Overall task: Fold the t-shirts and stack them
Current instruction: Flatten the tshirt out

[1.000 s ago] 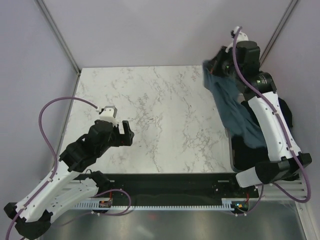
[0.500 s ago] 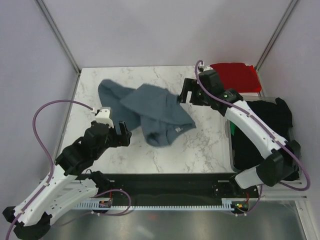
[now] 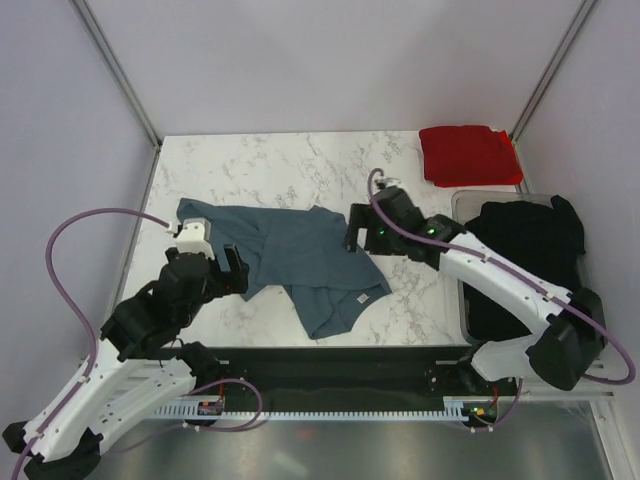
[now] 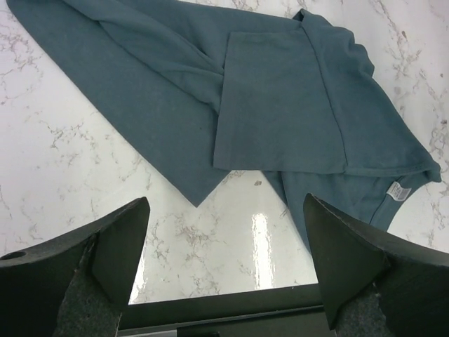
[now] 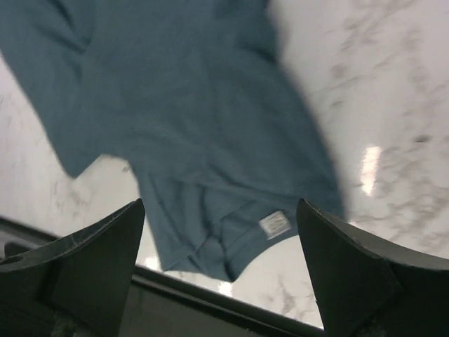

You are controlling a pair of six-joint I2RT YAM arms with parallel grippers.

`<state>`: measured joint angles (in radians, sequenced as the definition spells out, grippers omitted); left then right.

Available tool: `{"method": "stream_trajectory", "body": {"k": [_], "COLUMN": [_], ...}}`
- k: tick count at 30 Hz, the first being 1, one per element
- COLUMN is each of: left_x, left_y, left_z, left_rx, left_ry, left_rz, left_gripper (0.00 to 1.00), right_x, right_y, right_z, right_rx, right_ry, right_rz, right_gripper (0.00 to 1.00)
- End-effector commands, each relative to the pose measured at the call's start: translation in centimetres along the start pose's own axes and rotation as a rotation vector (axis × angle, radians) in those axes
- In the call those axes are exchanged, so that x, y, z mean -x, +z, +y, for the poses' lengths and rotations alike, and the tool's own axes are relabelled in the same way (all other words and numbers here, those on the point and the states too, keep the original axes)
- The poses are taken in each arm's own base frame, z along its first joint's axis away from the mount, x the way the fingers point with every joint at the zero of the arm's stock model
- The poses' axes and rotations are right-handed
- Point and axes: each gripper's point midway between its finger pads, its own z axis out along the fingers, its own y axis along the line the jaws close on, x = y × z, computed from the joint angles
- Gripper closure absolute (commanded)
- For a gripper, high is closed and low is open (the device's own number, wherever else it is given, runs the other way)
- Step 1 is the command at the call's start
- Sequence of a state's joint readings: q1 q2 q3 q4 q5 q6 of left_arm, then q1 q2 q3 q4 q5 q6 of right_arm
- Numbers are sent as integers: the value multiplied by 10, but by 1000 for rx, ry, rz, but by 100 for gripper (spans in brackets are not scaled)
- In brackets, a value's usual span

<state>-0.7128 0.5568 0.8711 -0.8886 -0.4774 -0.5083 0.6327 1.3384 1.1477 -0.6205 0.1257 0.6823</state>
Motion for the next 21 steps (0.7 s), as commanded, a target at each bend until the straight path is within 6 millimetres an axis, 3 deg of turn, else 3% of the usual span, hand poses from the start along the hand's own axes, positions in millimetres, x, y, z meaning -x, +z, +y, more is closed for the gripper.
{"method": "stream_trajectory", "body": {"k": [1, 4, 5, 6, 7, 8, 9, 10, 11, 12, 13, 14, 15, 17, 18, 21], "left_x": [7, 8, 10, 10, 12, 15, 17, 17, 18, 20, 21, 20, 22, 22, 21, 21], "left_y": [4, 4, 2, 0, -3, -7, -10, -12, -13, -17, -18, -19, -20, -20, -20, -19], "left_z": [8, 12, 16, 19, 21, 23, 25, 26, 28, 30, 31, 32, 33, 33, 33, 32], "left_rx": [68, 100, 121, 128, 128, 125, 122, 121, 125, 117, 117, 119, 117, 116, 119, 115], "left_ry": [-30, -28, -42, -51, -60, -80, -91, -100, -109, -125, -128, -133, -139, -140, -139, -135], "left_rz": [-23, -19, -33, -39, -51, -75, -88, -99, -109, -129, -135, -140, -146, -147, -146, -141], "left_gripper": [3, 10, 11, 11, 11, 11, 11, 11, 11, 11, 11, 11, 11, 12, 12, 12], "right_x": [-44, -68, -82, -76, -81, -106, -96, -103, -123, -119, -125, -143, -139, -157, -154, -165], "right_y": [8, 21, 40, 35, 41, 63, 62, 69, 94, 89, 96, 117, 114, 137, 139, 158], "right_z": [64, 112, 119, 152, 160, 167, 195, 199, 199, 228, 230, 227, 247, 239, 245, 234], "right_rx": [142, 214, 190, 233, 230, 201, 238, 225, 189, 232, 209, 175, 204, 151, 154, 102], "right_ry": [-50, -131, -176, -215, -277, -334, -348, -388, -426, -439, -464, -502, -503, -540, -540, -567], "right_rz": [58, 100, 135, 105, 115, 166, 139, 159, 201, 174, 186, 217, 191, 226, 213, 226], "right_gripper": [4, 11, 12, 13, 16, 17, 18, 20, 21, 23, 25, 27, 28, 30, 31, 34]}}
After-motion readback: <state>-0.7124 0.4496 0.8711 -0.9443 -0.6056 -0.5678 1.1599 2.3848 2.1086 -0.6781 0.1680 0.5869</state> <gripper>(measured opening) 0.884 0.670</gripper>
